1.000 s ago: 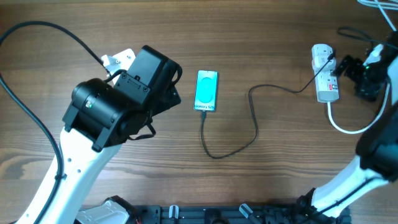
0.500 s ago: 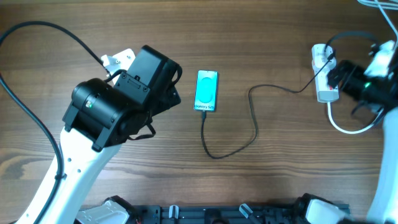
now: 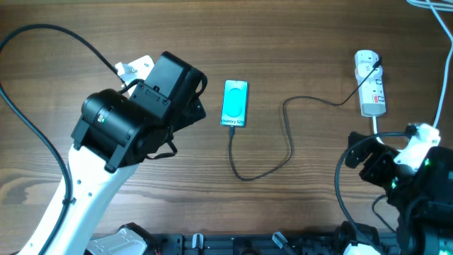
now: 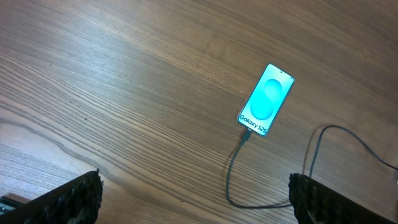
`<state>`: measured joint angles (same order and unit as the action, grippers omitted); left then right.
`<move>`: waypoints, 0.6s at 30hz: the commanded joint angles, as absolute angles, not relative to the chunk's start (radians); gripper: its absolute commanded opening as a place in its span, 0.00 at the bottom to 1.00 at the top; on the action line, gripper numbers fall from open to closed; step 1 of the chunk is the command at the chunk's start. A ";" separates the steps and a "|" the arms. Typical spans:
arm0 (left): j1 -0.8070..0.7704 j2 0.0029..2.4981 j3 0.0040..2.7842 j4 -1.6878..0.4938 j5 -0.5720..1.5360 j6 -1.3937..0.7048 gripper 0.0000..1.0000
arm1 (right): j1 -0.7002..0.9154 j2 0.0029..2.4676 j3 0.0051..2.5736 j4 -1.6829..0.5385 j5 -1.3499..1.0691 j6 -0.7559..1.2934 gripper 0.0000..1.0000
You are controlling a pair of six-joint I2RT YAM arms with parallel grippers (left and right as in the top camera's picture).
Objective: Plug charger to phone and switch on socket
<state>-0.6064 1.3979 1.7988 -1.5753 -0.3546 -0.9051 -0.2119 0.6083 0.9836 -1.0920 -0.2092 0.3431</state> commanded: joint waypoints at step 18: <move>-0.600 1.401 1.799 -1.576 -0.375 -0.925 1.00 | -0.206 0.604 0.955 -1.007 -0.359 0.233 1.00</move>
